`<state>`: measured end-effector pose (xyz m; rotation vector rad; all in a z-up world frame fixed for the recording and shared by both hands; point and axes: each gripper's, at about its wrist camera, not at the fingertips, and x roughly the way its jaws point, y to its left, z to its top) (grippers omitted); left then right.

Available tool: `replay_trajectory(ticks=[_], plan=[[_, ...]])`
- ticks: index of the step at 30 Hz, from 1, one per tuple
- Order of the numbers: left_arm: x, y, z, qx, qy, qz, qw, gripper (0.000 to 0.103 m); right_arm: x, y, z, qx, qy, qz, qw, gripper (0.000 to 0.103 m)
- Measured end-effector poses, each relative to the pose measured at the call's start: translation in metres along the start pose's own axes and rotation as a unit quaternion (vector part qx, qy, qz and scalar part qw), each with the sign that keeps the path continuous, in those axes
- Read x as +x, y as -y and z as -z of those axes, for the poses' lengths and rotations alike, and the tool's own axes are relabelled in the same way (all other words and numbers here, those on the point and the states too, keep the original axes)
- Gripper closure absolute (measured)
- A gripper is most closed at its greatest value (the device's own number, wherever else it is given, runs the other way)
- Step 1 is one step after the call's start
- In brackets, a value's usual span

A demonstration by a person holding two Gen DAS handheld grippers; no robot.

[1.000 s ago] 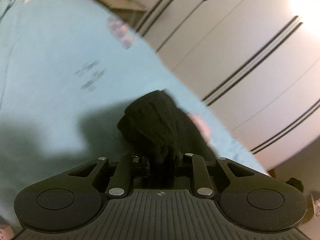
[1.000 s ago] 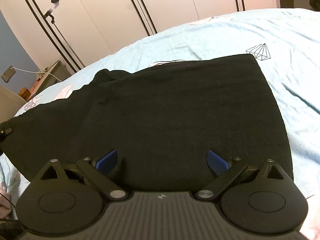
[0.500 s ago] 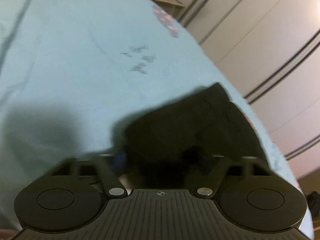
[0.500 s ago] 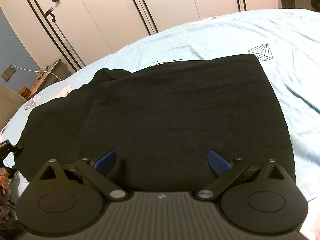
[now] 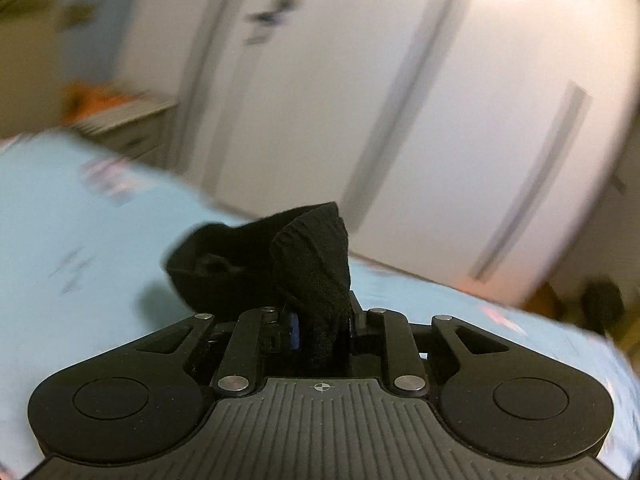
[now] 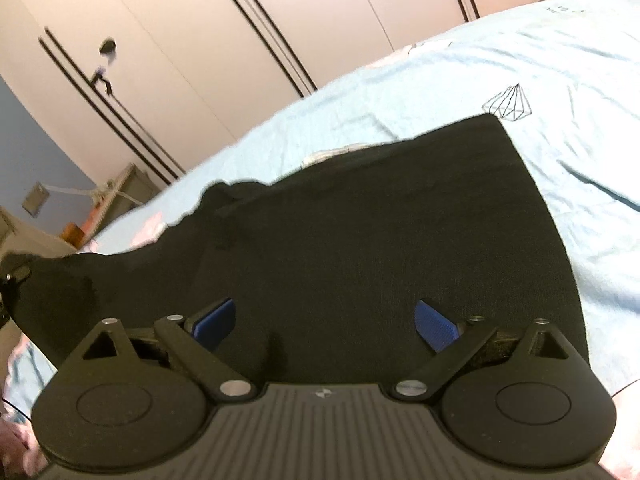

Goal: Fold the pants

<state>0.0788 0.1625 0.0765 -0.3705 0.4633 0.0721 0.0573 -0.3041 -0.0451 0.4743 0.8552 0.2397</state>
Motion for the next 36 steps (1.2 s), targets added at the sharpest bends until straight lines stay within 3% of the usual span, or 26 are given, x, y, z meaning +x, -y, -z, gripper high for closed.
replay_trajectory(ticks=[2, 5, 7, 10, 11, 12, 14, 16, 18, 20, 23, 25, 27, 28, 29, 31, 33, 36], plan=[[0.004, 0.049, 0.007, 0.045, -0.008, 0.042, 0.9981, 0.08, -0.007, 0.002, -0.003, 0.009, 0.011, -0.012, 1.0, 0.006], [0.016, 0.12, 0.04, 0.118, -0.035, 0.094, 0.988, 0.08, -0.017, 0.008, -0.006, 0.026, 0.028, -0.03, 0.999, 0.006], [0.026, 0.153, 0.069, 0.149, -0.066, 0.113, 0.9801, 0.072, -0.021, 0.014, -0.008, 0.039, 0.035, -0.039, 0.998, 0.006], [0.053, 0.178, 0.115, 0.152, -0.155, 0.126, 0.9681, 0.054, -0.03, 0.021, -0.011, 0.053, 0.048, -0.047, 0.996, 0.006], [0.061, 0.18, 0.128, 0.141, -0.196, 0.126, 0.9623, 0.056, -0.031, 0.023, -0.011, 0.058, 0.05, -0.051, 0.996, 0.006], [0.065, 0.177, 0.137, 0.119, -0.228, 0.128, 0.9579, 0.058, -0.031, 0.025, -0.012, 0.065, 0.05, -0.056, 0.995, 0.006], [0.062, 0.159, 0.143, 0.073, -0.25, 0.139, 0.9555, 0.054, -0.028, 0.03, -0.013, 0.081, 0.042, -0.066, 0.994, 0.006], [0.046, 0.135, 0.144, 0.037, -0.245, 0.125, 0.9608, 0.04, -0.024, 0.035, -0.014, 0.096, 0.026, -0.085, 0.991, 0.006], [0.037, 0.107, 0.141, 0.024, -0.224, 0.071, 0.9718, 0.033, -0.012, 0.038, -0.016, 0.109, -0.006, -0.116, 0.987, 0.006], [0.034, 0.077, 0.141, 0.017, -0.203, -0.007, 0.9789, 0.032, 0.005, 0.037, -0.02, 0.116, -0.039, -0.13, 0.984, 0.006], [0.04, 0.037, 0.149, -0.024, -0.203, -0.078, 0.9758, 0.034, 0.03, 0.031, -0.028, 0.11, -0.075, -0.124, 0.983, 0.006], [0.043, 0.031, 0.153, -0.068, -0.204, -0.081, 0.9733, 0.033, 0.049, 0.024, -0.029, 0.108, -0.104, -0.126, 0.981, 0.006], [0.048, 0.026, 0.153, -0.073, -0.201, -0.074, 0.974, 0.032, 0.063, 0.018, -0.029, 0.099, -0.12, -0.134, 0.979, 0.007], [0.051, 0.028, 0.154, -0.071, -0.203, -0.074, 0.9738, 0.032, 0.068, 0.014, -0.03, 0.093, -0.125, -0.139, 0.978, 0.017], [0.054, 0.024, 0.155, -0.073, -0.203, -0.075, 0.9735, 0.032, 0.072, 0.01, -0.03, 0.085, -0.129, -0.143, 0.978, 0.049], [0.044, 0.02, 0.154, -0.082, -0.2, -0.071, 0.9737, 0.032, 0.08, 0.004, -0.031, 0.078, -0.139, -0.126, 0.979, 0.069], [0.032, 0.02, 0.154, -0.095, -0.196, -0.066, 0.9736, 0.032, 0.085, -0.001, -0.029, 0.061, -0.14, -0.128, 0.98, 0.069], [0.024, 0.018, 0.151, -0.105, -0.197, -0.069, 0.9724, 0.03, 0.092, -0.004, -0.028, 0.083, -0.15, -0.138, 0.976, 0.047]])
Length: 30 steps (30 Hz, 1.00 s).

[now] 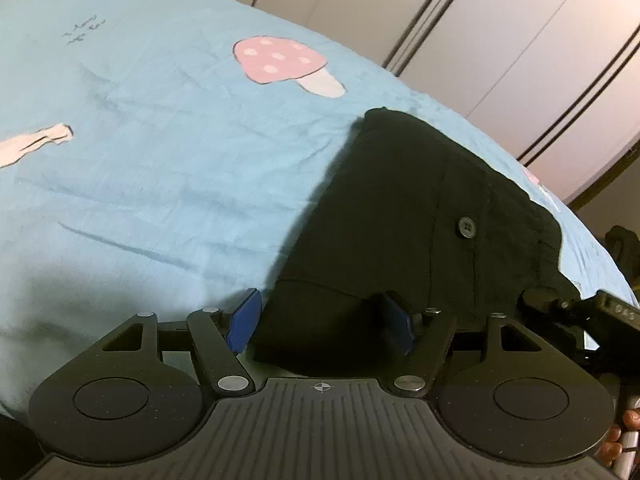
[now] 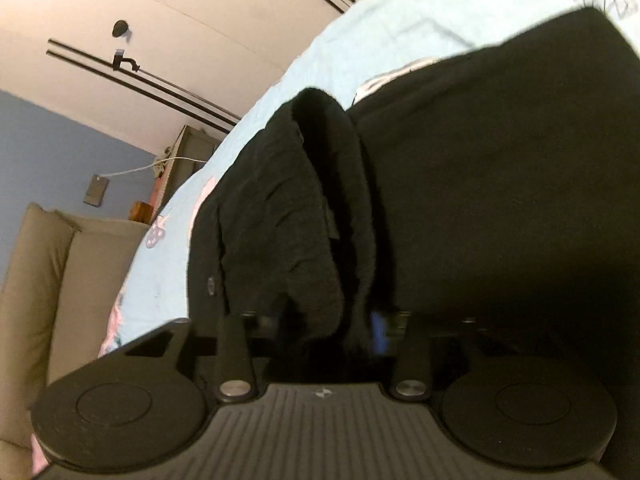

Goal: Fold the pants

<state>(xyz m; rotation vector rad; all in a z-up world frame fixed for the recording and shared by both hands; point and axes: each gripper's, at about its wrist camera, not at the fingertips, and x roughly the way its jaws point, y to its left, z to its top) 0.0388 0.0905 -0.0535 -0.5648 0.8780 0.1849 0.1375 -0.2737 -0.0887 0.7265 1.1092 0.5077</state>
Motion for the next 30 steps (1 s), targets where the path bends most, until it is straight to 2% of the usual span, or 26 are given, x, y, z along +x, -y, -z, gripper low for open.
replay_trajectory(ticks=[1, 3, 4, 5, 7, 11, 14, 17, 19, 21, 22, 23, 24, 25, 27, 30], plan=[[0.001, 0.0, 0.0, -0.002, -0.002, -0.002, 1.0, 0.03, 0.003, -0.003, 0.0, -0.001, -0.002, -0.001, 1.0, 0.042], [-0.001, 0.0, 0.0, 0.001, 0.001, 0.002, 1.0, 0.032, 0.007, -0.019, 0.001, -0.017, 0.001, 0.028, 0.999, 0.042], [-0.003, 0.001, 0.001, 0.003, 0.004, 0.004, 1.0, 0.032, 0.008, -0.029, 0.002, -0.027, 0.003, 0.049, 0.998, 0.054], [-0.006, 0.001, 0.001, 0.003, 0.007, 0.007, 0.9999, 0.033, 0.008, -0.042, 0.003, -0.041, 0.011, 0.077, 0.996, 0.073], [-0.013, 0.001, 0.003, 0.001, 0.016, 0.01, 0.9998, 0.034, 0.003, -0.065, 0.004, -0.077, 0.027, 0.11, 0.991, 0.081], [-0.026, 0.003, 0.007, 0.006, 0.029, 0.023, 0.9993, 0.034, -0.028, -0.107, 0.011, -0.127, 0.091, 0.131, 0.979, 0.083], [-0.03, 0.01, 0.009, 0.019, 0.027, 0.027, 0.9991, 0.034, -0.062, -0.119, 0.012, -0.15, 0.15, 0.142, 0.967, 0.083], [-0.027, 0.016, 0.012, 0.035, 0.015, 0.025, 0.999, 0.034, -0.086, -0.112, 0.009, -0.144, 0.171, 0.151, 0.963, 0.083], [-0.024, 0.018, 0.012, 0.04, 0.007, 0.018, 0.999, 0.034, -0.092, -0.102, 0.007, -0.137, 0.171, 0.176, 0.96, 0.083], [-0.021, 0.02, 0.012, 0.043, -0.002, 0.011, 0.999, 0.034, -0.093, -0.083, 0.006, -0.129, 0.151, 0.192, 0.961, 0.081], [-0.02, 0.021, 0.012, 0.045, -0.006, 0.009, 0.9989, 0.034, -0.09, -0.072, 0.006, -0.121, 0.143, 0.197, 0.963, 0.075], [-0.02, 0.022, 0.013, 0.048, -0.01, 0.008, 0.9987, 0.034, -0.088, -0.06, 0.006, -0.104, 0.136, 0.203, 0.964, 0.063], [-0.019, 0.022, 0.014, 0.052, -0.013, 0.01, 0.9985, 0.033, -0.089, -0.045, 0.009, -0.08, 0.129, 0.204, 0.967, 0.058], [-0.019, 0.024, 0.014, 0.057, -0.015, 0.012, 0.9982, 0.033, -0.087, -0.032, 0.009, -0.057, 0.125, 0.199, 0.97, 0.045], [-0.017, 0.026, 0.016, 0.069, -0.024, 0.017, 0.9972, 0.033, -0.091, -0.007, 0.016, -0.022, 0.119, 0.185, 0.975, 0.042], [-0.011, 0.031, 0.018, 0.085, -0.042, 0.02, 0.9953, 0.033, -0.096, 0.018, 0.015, 0.019, 0.099, 0.173, 0.98, 0.03]])
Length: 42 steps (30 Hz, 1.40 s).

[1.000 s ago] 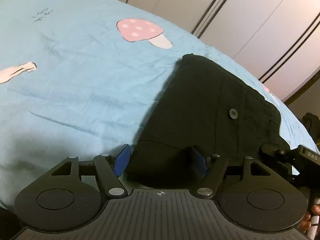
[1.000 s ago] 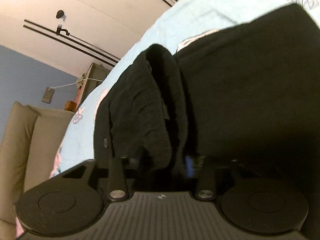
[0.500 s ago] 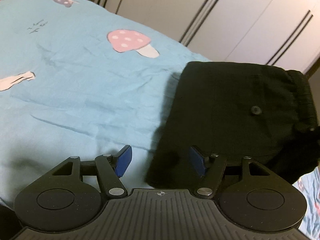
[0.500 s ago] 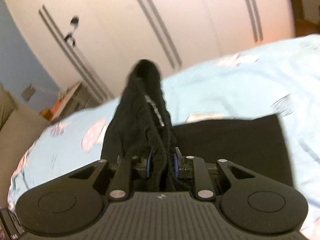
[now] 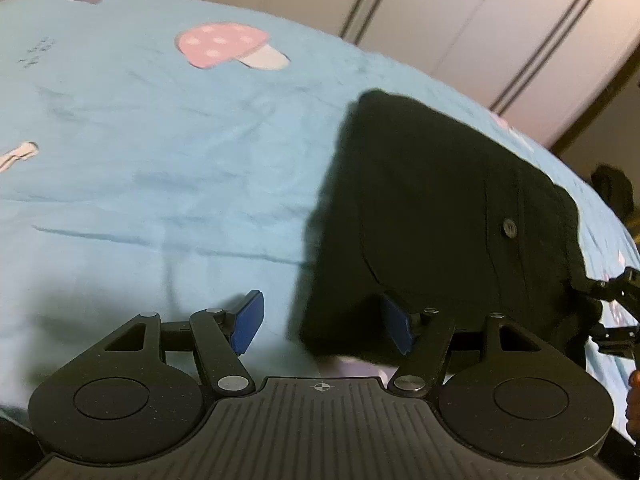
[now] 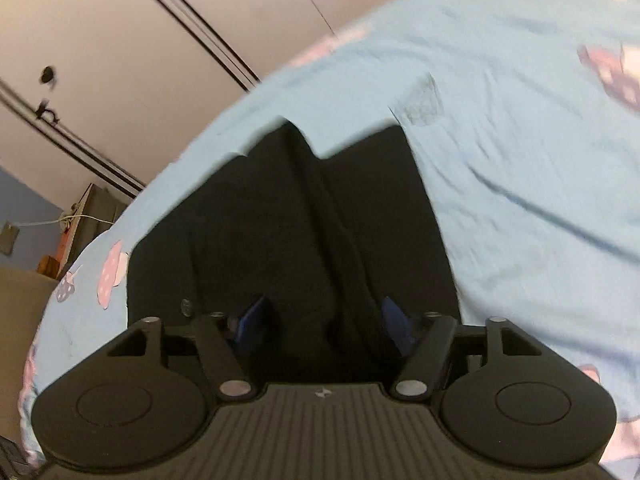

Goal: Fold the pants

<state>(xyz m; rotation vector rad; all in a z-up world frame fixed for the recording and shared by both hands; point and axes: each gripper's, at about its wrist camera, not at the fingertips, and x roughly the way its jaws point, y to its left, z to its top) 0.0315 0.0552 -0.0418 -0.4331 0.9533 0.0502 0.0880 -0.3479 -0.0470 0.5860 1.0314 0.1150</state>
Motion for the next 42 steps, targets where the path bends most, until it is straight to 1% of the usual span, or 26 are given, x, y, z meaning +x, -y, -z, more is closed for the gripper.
replay_trajectory(ticks=[1, 3, 4, 5, 6, 7, 8, 9, 10, 12, 14, 16, 17, 18, 19, 20, 22, 25, 28, 31, 35, 38, 42], plan=[[0.001, 0.002, 0.0, 0.007, -0.003, 0.001, 1.0, 0.032, 0.001, 0.008, 0.001, 0.007, -0.013, -0.011, 1.0, 0.027], [0.003, 0.007, -0.001, 0.018, -0.009, 0.016, 0.9997, 0.032, 0.002, 0.012, 0.003, 0.01, -0.02, -0.026, 0.999, 0.026], [0.006, 0.01, -0.003, 0.021, -0.019, 0.024, 0.9993, 0.032, 0.004, 0.015, 0.004, 0.016, -0.023, -0.04, 0.999, 0.024], [0.01, 0.012, -0.005, 0.018, -0.024, 0.028, 0.9992, 0.031, 0.006, 0.02, 0.002, 0.024, -0.025, -0.054, 0.998, 0.022], [0.012, 0.014, -0.007, 0.01, -0.025, 0.031, 0.9991, 0.029, 0.008, 0.023, 0.003, 0.033, -0.027, -0.07, 0.997, 0.022], [0.014, 0.015, -0.009, -0.003, -0.026, 0.035, 0.999, 0.027, 0.004, 0.024, 0.001, 0.034, -0.028, -0.08, 0.996, 0.031], [0.016, 0.014, -0.01, -0.017, -0.028, 0.041, 0.9986, 0.026, 0.003, 0.023, 0.001, 0.03, -0.025, -0.093, 0.995, 0.056], [0.017, 0.013, -0.011, -0.034, -0.03, 0.047, 0.9979, 0.026, 0.003, 0.024, 0.001, 0.023, -0.021, -0.103, 0.994, 0.059], [0.019, 0.012, -0.012, -0.046, -0.029, 0.048, 0.9974, 0.026, 0.002, 0.024, 0.001, 0.021, -0.018, -0.111, 0.993, 0.059], [0.02, 0.011, -0.012, -0.053, -0.03, 0.046, 0.9971, 0.025, 0.006, 0.028, -0.001, 0.021, -0.017, -0.118, 0.993, 0.05], [0.021, 0.012, -0.011, -0.048, -0.034, 0.044, 0.9973, 0.025, 0.016, 0.027, -0.005, 0.027, -0.031, -0.12, 0.992, 0.03], [0.02, 0.013, -0.008, -0.039, -0.031, 0.042, 0.9979, 0.025, 0.022, 0.024, -0.007, 0.03, -0.038, -0.134, 0.99, 0.025], [0.02, 0.014, -0.007, -0.038, -0.031, 0.039, 0.998, 0.025, 0.024, 0.021, -0.007, 0.027, -0.036, -0.132, 0.99, 0.025], [0.019, 0.014, -0.007, -0.04, -0.03, 0.036, 0.9981, 0.026, 0.026, 0.016, -0.008, 0.022, -0.036, -0.127, 0.991, 0.028], [0.018, 0.013, -0.007, -0.043, -0.028, 0.035, 0.9981, 0.026, 0.025, 0.011, -0.009, 0.015, -0.032, -0.115, 0.993, 0.06], [0.017, 0.013, -0.008, -0.046, -0.026, 0.034, 0.998, 0.026, 0.022, 0.004, -0.008, 0.0, -0.023, -0.1, 0.995, 0.078], [0.017, 0.016, -0.01, -0.045, -0.026, 0.016, 0.9985, 0.028, 0.01, -0.012, -0.006, -0.033, 0.002, -0.064, 0.997, 0.079], [0.018, 0.024, -0.015, -0.022, -0.031, -0.022, 0.9991, 0.031, -0.013, -0.037, 0.001, -0.086, 0.041, -0.04, 0.995, 0.08], [0.014, 0.032, -0.017, -0.004, -0.031, -0.043, 0.9986, 0.031, -0.029, -0.051, 0.006, -0.11, 0.067, -0.032, 0.991, 0.08], [0.013, 0.036, -0.019, 0.012, -0.032, -0.057, 0.9978, 0.031, -0.036, -0.057, 0.011, -0.13, 0.076, -0.013, 0.988, 0.08], [0.011, 0.042, -0.018, 0.047, -0.029, -0.082, 0.9951, 0.032, -0.042, -0.059, 0.01, -0.126, 0.077, 0.003, 0.989, 0.08], [0.009, 0.045, -0.018, 0.057, -0.027, -0.091, 0.9938, 0.032, -0.047, -0.06, 0.015, -0.137, 0.084, 0.022, 0.987, 0.08], [0.007, 0.051, -0.019, 0.07, -0.03, -0.115, 0.9905, 0.032, -0.047, -0.056, 0.017, -0.145, 0.089, 0.038, 0.985, 0.08]])
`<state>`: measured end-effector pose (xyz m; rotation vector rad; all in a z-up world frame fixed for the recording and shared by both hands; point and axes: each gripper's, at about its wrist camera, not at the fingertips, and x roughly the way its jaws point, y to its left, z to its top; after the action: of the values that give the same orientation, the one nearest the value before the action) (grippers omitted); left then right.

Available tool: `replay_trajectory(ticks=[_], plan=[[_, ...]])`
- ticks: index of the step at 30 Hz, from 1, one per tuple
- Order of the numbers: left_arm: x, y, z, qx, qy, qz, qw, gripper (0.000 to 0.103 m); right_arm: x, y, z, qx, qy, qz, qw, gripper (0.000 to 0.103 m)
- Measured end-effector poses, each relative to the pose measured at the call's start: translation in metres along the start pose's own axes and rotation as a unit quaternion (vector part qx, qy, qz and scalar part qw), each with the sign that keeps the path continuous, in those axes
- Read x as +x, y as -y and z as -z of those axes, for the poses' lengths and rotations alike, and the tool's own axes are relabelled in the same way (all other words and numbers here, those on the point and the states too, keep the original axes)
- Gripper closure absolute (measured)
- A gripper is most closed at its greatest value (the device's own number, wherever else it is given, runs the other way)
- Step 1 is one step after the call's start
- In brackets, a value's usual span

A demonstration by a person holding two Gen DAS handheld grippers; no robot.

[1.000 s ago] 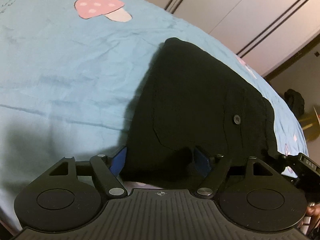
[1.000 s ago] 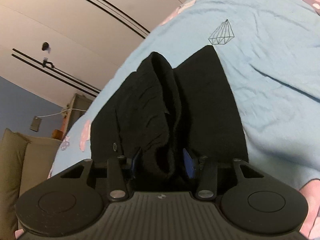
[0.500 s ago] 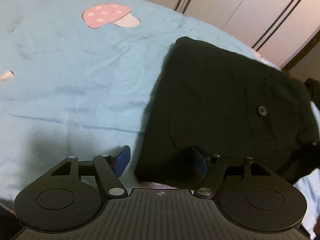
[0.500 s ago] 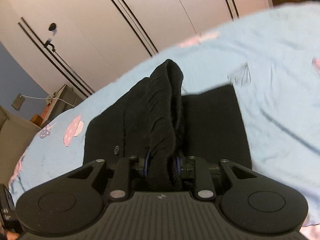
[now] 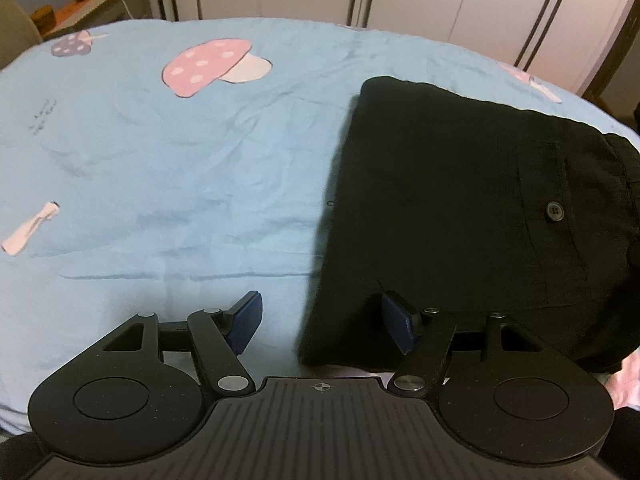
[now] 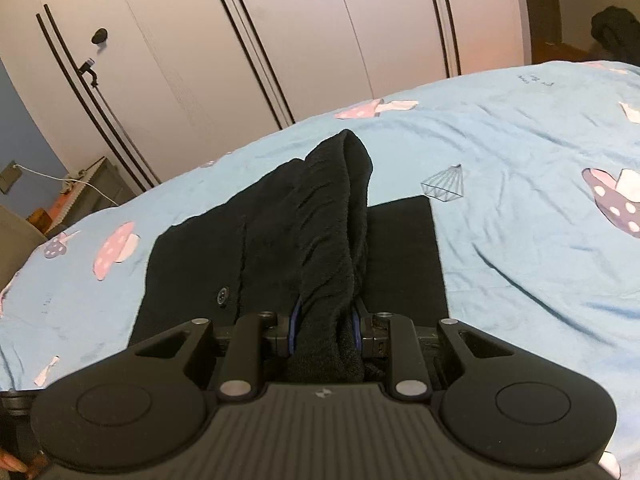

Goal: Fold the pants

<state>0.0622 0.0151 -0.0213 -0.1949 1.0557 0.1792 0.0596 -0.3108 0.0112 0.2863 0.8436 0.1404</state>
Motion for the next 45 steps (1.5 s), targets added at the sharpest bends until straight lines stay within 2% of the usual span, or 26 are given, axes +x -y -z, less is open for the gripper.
replay_trajectory(ticks=[3, 4, 5, 6, 7, 8, 10, 12, 15, 19, 23, 26, 28, 32, 34, 37, 39, 40, 41, 42, 43, 45], plan=[[-0.004, 0.003, 0.0, 0.01, -0.004, -0.021, 0.9997, 0.033, 0.009, 0.006, 0.004, 0.0, -0.007, 0.009, 1.0, 0.076], [-0.006, 0.004, -0.001, 0.013, -0.005, -0.03, 0.9995, 0.033, 0.013, 0.009, 0.007, -0.006, -0.008, 0.021, 1.0, 0.068], [-0.008, 0.004, 0.0, 0.014, -0.004, -0.037, 0.9992, 0.032, 0.016, 0.012, 0.009, -0.009, -0.013, 0.043, 0.999, 0.046], [-0.011, 0.002, 0.0, 0.015, -0.002, -0.042, 0.999, 0.03, 0.019, 0.016, 0.009, -0.002, -0.022, 0.077, 0.997, 0.032], [-0.015, 0.001, -0.001, 0.014, -0.001, -0.044, 0.999, 0.027, 0.02, 0.024, 0.009, 0.02, -0.03, 0.114, 0.993, 0.012], [-0.018, -0.001, -0.001, 0.011, 0.001, -0.041, 0.9991, 0.026, 0.018, 0.032, 0.009, 0.044, -0.031, 0.129, 0.99, 0.01], [-0.025, -0.006, -0.005, 0.001, 0.012, -0.021, 0.9997, 0.026, 0.009, 0.053, 0.012, 0.105, -0.022, 0.081, 0.991, 0.01], [-0.031, -0.007, -0.013, -0.01, 0.026, -0.008, 0.9996, 0.025, 0.004, 0.064, 0.017, 0.131, -0.021, 0.045, 0.99, 0.01], [-0.031, -0.001, -0.028, -0.009, 0.039, 0.022, 0.999, 0.021, 0.003, 0.067, 0.022, 0.136, -0.022, 0.011, 0.99, 0.01], [-0.018, 0.01, -0.048, 0.017, 0.044, 0.04, 0.9981, 0.02, -0.002, 0.06, 0.02, 0.127, -0.008, -0.005, 0.992, 0.01], [0.012, 0.008, -0.067, 0.023, 0.019, 0.068, 0.9972, 0.02, 0.002, 0.06, 0.013, 0.124, -0.007, -0.036, 0.992, 0.01], [0.041, -0.003, -0.078, 0.007, -0.008, 0.108, 0.9941, 0.018, 0.02, 0.068, 0.006, 0.134, -0.023, -0.056, 0.989, 0.01], [0.062, -0.007, -0.084, -0.002, -0.028, 0.141, 0.9896, 0.015, 0.03, 0.073, 0.001, 0.132, -0.026, -0.049, 0.99, 0.009], [0.097, -0.006, -0.091, 0.017, -0.059, 0.177, 0.9823, 0.011, 0.059, 0.091, -0.01, 0.127, -0.053, -0.044, 0.99, 0.008], [0.11, -0.004, -0.095, 0.02, -0.07, 0.199, 0.9773, 0.007, 0.074, 0.102, -0.014, 0.144, -0.067, -0.067, 0.985, 0.006], [0.121, 0.004, -0.101, 0.03, -0.077, 0.227, 0.9702, 0.006, 0.091, 0.102, -0.022, 0.141, -0.079, -0.106, 0.981, 0.004], [0.124, 0.01, -0.104, 0.038, -0.077, 0.246, 0.9655, 0.007, 0.102, 0.097, -0.025, 0.136, -0.096, -0.143, 0.976, 0.004], [0.125, 0.014, -0.105, 0.044, -0.075, 0.245, 0.9657, 0.011, 0.106, 0.094, -0.027, 0.131, -0.1, -0.154, 0.974, 0.005], [0.125, 0.018, -0.105, 0.053, -0.071, 0.244, 0.9657, 0.014, 0.108, 0.089, -0.028, 0.119, -0.102, -0.162, 0.974, 0.022], [0.125, 0.02, -0.107, 0.06, -0.067, 0.248, 0.9646, 0.023, 0.109, 0.086, -0.029, 0.105, -0.101, -0.164, 0.976, 0.039], [0.124, 0.021, -0.108, 0.064, -0.065, 0.253, 0.9632, 0.035, 0.109, 0.083, -0.03, 0.097, -0.104, -0.167, 0.976, 0.05], [0.123, 0.018, -0.108, 0.062, -0.061, 0.265, 0.9604, 0.042, 0.108, 0.081, -0.03, 0.086, -0.107, -0.172, 0.976, 0.05]])
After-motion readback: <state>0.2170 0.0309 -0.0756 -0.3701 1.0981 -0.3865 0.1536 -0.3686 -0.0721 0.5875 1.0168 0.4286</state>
